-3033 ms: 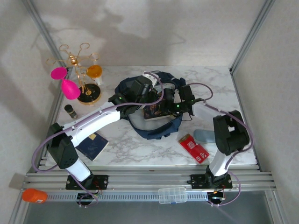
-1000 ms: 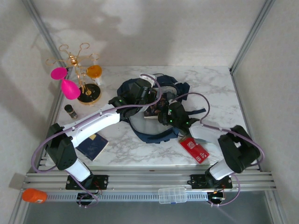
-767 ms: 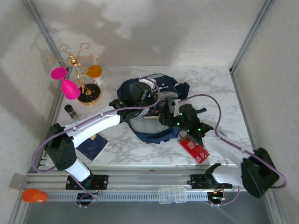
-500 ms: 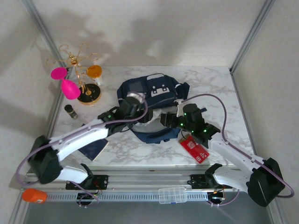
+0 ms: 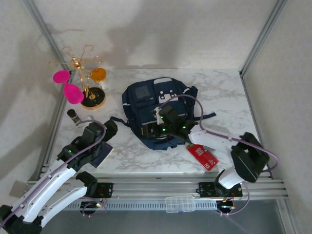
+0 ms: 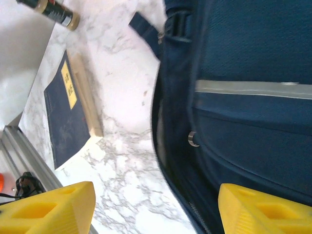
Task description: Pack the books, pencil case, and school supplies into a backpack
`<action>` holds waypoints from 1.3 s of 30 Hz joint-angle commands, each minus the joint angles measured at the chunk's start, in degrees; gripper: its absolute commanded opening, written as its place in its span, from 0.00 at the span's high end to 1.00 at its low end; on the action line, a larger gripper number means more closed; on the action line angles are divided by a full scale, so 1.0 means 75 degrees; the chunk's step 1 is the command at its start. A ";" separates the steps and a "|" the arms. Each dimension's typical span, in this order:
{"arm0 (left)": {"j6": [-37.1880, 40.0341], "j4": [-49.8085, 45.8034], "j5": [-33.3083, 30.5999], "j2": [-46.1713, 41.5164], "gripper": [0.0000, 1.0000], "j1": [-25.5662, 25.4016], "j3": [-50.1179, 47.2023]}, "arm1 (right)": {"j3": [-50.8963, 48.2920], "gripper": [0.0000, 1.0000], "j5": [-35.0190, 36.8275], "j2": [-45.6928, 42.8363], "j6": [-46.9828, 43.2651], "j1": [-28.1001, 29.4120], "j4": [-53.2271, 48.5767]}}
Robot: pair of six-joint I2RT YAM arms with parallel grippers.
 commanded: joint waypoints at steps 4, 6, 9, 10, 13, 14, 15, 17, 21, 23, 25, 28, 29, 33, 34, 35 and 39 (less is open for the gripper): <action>-0.1154 -0.1007 -0.1150 0.0490 0.01 0.1033 -0.0167 | 0.1136 0.31 -0.0283 0.1551 0.0251 0.0641 0.0637; -0.1181 -0.0726 -0.0867 0.0933 0.01 0.1634 -0.0188 | 0.1384 0.31 -0.0286 0.1932 0.0303 0.0699 0.0584; -0.1424 -0.0326 -0.0779 0.1212 0.01 0.2456 -0.0566 | 0.1486 0.31 -0.0473 0.2240 0.0456 0.0701 0.0846; -0.1327 -0.0131 -0.0600 0.1225 0.01 0.2822 -0.0698 | 0.1521 0.31 -0.0481 0.2308 0.0451 0.0699 0.0898; -0.0744 0.0296 0.0022 0.1432 0.01 0.4255 -0.1066 | 0.1693 0.30 -0.0351 0.2537 0.0405 0.0701 0.0769; -0.0544 0.0366 0.0373 0.1544 0.01 0.4756 -0.1138 | 0.1751 0.30 -0.0387 0.2615 0.0398 0.0694 0.0735; -0.0392 0.0460 0.0603 0.1619 0.01 0.5223 -0.1235 | 0.1802 0.30 -0.0456 0.2684 0.0393 0.0698 0.0726; -0.0305 0.0610 0.0469 0.1622 0.01 0.5742 -0.1441 | 0.1869 0.30 -0.0543 0.2792 0.0365 0.0700 0.0750; 0.0003 0.1412 0.1323 0.1907 0.01 0.6549 -0.1934 | 0.2162 0.30 -0.0592 0.3045 0.0320 0.0701 0.0495; 0.0117 0.1753 0.1504 0.2209 0.01 0.6566 -0.2063 | 0.2222 0.30 -0.0631 0.3087 0.0338 0.0701 0.0457; 0.0360 0.2170 0.1757 0.2478 0.01 0.6544 -0.2178 | 0.2337 0.29 -0.0656 0.3105 0.0307 0.0693 0.0271; 0.0712 0.2624 0.2191 0.2835 0.01 0.6543 -0.2215 | 0.2465 0.29 -0.0500 0.3025 0.0249 0.0677 0.0003; 0.0817 0.2668 0.2248 0.2894 0.01 0.6524 -0.2181 | 0.2458 0.28 -0.0471 0.2987 0.0236 0.0669 -0.0001; 0.1055 0.3128 0.2604 0.2993 0.04 0.6298 -0.2362 | 0.2441 0.28 -0.0456 0.2936 0.0222 0.0656 -0.0081; 0.1064 0.3203 0.2645 0.3042 0.06 0.6190 -0.2366 | 0.2432 0.28 -0.0456 0.2937 0.0235 0.0645 -0.0100; 0.1085 0.3262 0.2673 0.3076 0.07 0.6065 -0.2348 | 0.2427 0.28 -0.0450 0.2936 0.0231 0.0643 -0.0126; 0.1025 0.3344 0.2562 0.3091 0.10 0.5353 -0.2146 | 0.2337 0.28 -0.0299 0.2835 0.0200 0.0617 -0.0203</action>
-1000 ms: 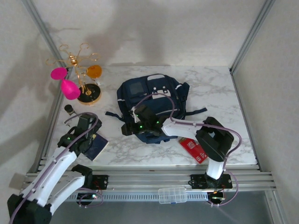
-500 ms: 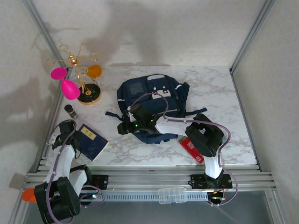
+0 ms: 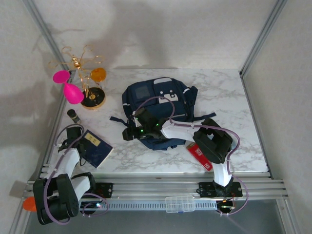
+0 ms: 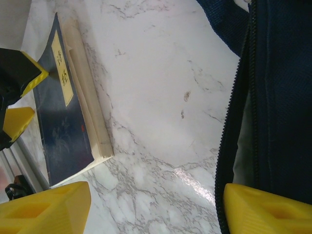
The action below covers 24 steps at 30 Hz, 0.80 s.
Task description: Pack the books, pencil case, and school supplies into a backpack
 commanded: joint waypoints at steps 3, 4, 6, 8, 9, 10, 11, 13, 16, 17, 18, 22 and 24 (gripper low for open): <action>-0.0132 0.1594 0.1388 0.0267 0.13 -0.0998 0.0083 | 0.0025 0.27 0.0144 -0.0205 -0.0084 -0.0058 -0.0183; -0.0144 0.1636 0.1436 0.0325 0.14 -0.1113 0.0137 | 0.0026 0.27 0.0148 -0.0183 -0.0078 -0.0059 -0.0158; -0.0190 0.1683 0.1491 0.0369 0.15 -0.1365 0.0246 | 0.0074 0.27 0.0108 -0.0105 -0.0048 -0.0057 -0.0124; -0.0224 0.1744 0.1434 0.0363 0.16 -0.1667 0.0334 | 0.0117 0.27 -0.0003 0.0000 -0.0006 -0.0050 -0.0003; -0.0225 0.1833 0.1471 0.0348 0.16 -0.1803 0.0356 | 0.0174 0.27 -0.0063 0.0077 0.0030 -0.0048 0.0051; -0.0226 0.1925 0.1561 0.0376 0.17 -0.1878 0.0369 | 0.0262 0.28 -0.0156 0.0175 0.0049 -0.0029 0.0081; -0.0229 0.1987 0.1646 0.0396 0.18 -0.1939 0.0383 | 0.0368 0.28 -0.0253 0.0279 0.0014 -0.0001 0.0090; -0.0174 0.2172 0.1788 0.0493 0.19 -0.2116 0.0430 | 0.0671 0.29 -0.0240 0.0536 -0.0025 0.0078 -0.0034; -0.0135 0.2292 0.1960 0.0700 0.21 -0.2395 0.0554 | 0.0996 0.31 -0.0143 0.0891 0.0116 0.0093 -0.0318; -0.0107 0.2268 0.1919 0.0740 0.21 -0.2483 0.0595 | 0.1049 0.32 -0.0070 0.0953 0.0158 0.0085 -0.0387; -0.0087 0.2209 0.1825 0.0773 0.21 -0.2553 0.0645 | 0.1074 0.33 -0.0041 0.0998 0.0221 0.0088 -0.0376; -0.0152 0.2369 0.1887 0.0919 0.22 -0.2693 0.0611 | 0.1319 0.34 0.0121 0.1257 0.0433 0.0231 -0.0579; -0.0159 0.2338 0.1911 0.1000 0.23 -0.2732 0.0582 | 0.1381 0.36 0.0115 0.1388 0.0628 0.0330 -0.0589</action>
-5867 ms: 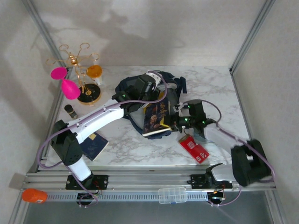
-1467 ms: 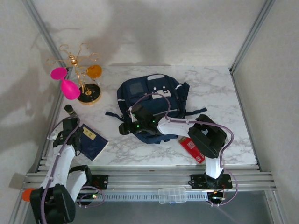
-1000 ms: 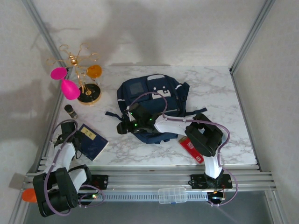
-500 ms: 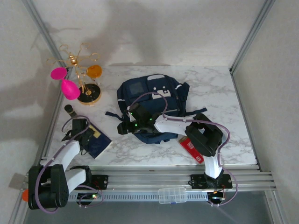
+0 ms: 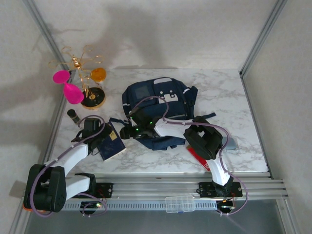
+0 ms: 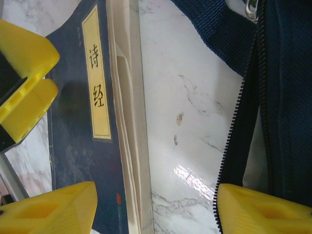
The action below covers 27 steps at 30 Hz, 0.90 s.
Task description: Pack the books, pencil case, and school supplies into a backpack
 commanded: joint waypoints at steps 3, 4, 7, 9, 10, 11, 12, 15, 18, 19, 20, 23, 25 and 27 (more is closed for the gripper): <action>0.0082 -0.0468 -0.0562 -0.0142 0.23 -0.0156 0.0198 | 0.0410 0.38 0.0104 0.0388 0.0454 0.0413 -0.0204; 0.0076 -0.0575 -0.0716 -0.0280 0.23 -0.0157 0.0170 | 0.0460 0.38 0.0167 0.0401 0.0458 0.0465 -0.0244; -0.0017 -0.1361 -0.1444 -0.0531 0.22 -0.0145 0.0255 | 0.0718 0.39 0.0207 0.0544 0.0423 0.0549 -0.0433; -0.0188 -0.1699 -0.1710 -0.0690 0.21 -0.0145 0.0205 | 0.0835 0.40 0.0216 0.0615 0.0387 0.0597 -0.0513; -0.0218 -0.1698 -0.1681 -0.0771 0.21 -0.0145 0.0136 | 0.0917 0.41 0.0249 0.0642 0.0347 0.0617 -0.0605; -0.0265 -0.1661 -0.1666 -0.0864 0.21 -0.0157 0.0046 | 0.1033 0.40 0.0370 0.0643 0.0277 0.0654 -0.0781; -0.0321 -0.1570 -0.1618 -0.0954 0.21 -0.0157 -0.0100 | 0.1100 0.40 0.0518 0.0598 0.0213 0.0702 -0.0903; -0.0340 -0.1260 -0.1277 -0.0901 0.23 -0.0145 -0.0370 | 0.1194 0.40 0.1082 0.0381 0.0126 0.0866 -0.1214; -0.0195 -0.0945 -0.0945 -0.0764 0.23 -0.0154 -0.0426 | 0.1285 0.41 0.1335 0.0439 0.0148 0.0884 -0.1504; -0.0087 -0.0751 -0.0737 -0.0740 0.24 -0.0157 -0.0478 | 0.1309 0.41 0.1311 0.0509 0.0164 0.0881 -0.1509; -0.0058 -0.0719 -0.0664 -0.0689 0.25 -0.0154 -0.0474 | 0.1372 0.42 0.1240 0.0628 0.0168 0.0875 -0.1524; 0.0030 -0.0861 -0.0762 -0.0551 0.29 -0.0156 -0.0394 | 0.1555 0.46 0.0869 0.0908 0.0217 0.0894 -0.1407; 0.0085 -0.0677 -0.0495 -0.0561 0.31 -0.0157 -0.0443 | 0.1607 0.46 0.0685 0.1027 0.0227 0.0887 -0.1273; 0.0099 -0.0432 -0.0157 -0.0563 0.34 -0.0157 -0.0558 | 0.1716 0.46 0.0648 0.1196 0.0221 0.0893 -0.1267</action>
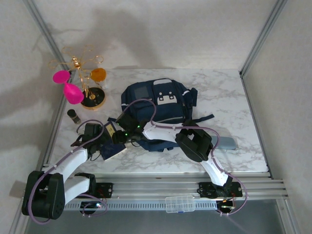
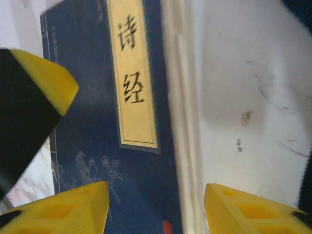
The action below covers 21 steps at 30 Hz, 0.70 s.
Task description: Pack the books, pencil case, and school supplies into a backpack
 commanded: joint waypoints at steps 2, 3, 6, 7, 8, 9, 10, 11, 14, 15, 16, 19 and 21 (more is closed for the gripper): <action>0.0214 0.0292 0.0452 0.0036 0.37 -0.0052 -0.0080 | 0.0408 0.45 -0.0201 0.0479 0.0021 0.0079 -0.0321; 0.0240 0.0242 0.0392 0.0019 0.37 -0.0046 -0.0066 | 0.0449 0.45 -0.0196 0.0500 0.0021 0.0085 -0.0347; 0.0280 0.0237 0.0370 0.0011 0.38 -0.0050 -0.0077 | 0.0368 0.45 -0.0440 0.0394 0.0074 0.0084 -0.0177; 0.0272 0.0212 0.0353 0.0044 0.38 -0.0052 -0.0077 | 0.0331 0.45 -0.0601 0.0340 0.0120 0.0077 -0.0092; 0.0266 0.0199 0.0335 0.0059 0.38 -0.0052 -0.0083 | 0.0318 0.45 -0.0731 0.0258 0.0147 0.0085 -0.0009; 0.0266 0.0200 0.0322 0.0080 0.39 -0.0052 -0.0100 | 0.0313 0.45 -0.0793 0.0184 0.0166 0.0079 0.0035; 0.0270 0.0187 0.0302 0.0078 0.39 -0.0052 -0.0124 | 0.0324 0.45 -0.0838 0.0105 0.0162 0.0087 0.0045; 0.0257 0.0138 0.0219 0.0063 0.39 -0.0052 -0.0124 | 0.0341 0.45 -0.0838 0.0027 0.0168 0.0086 0.0028; 0.0282 0.0140 0.0244 -0.0038 0.39 -0.0052 -0.0165 | 0.0359 0.46 -0.0838 -0.0177 0.0139 0.0084 -0.0018; 0.0293 0.0185 0.0334 -0.0075 0.39 -0.0052 -0.0181 | 0.0377 0.47 -0.0846 -0.0214 0.0146 0.0079 -0.0077; 0.0272 0.0210 0.0360 -0.0122 0.39 -0.0052 -0.0200 | 0.0394 0.48 -0.0827 -0.0253 0.0141 0.0086 -0.0124; 0.0255 0.0210 0.0327 -0.0163 0.39 -0.0052 -0.0230 | 0.0406 0.51 -0.0733 -0.0337 0.0175 0.0081 -0.0219; 0.0278 0.0167 0.0289 -0.0119 0.39 -0.0052 -0.0205 | 0.0449 0.52 -0.0659 -0.0359 0.0176 0.0074 -0.0295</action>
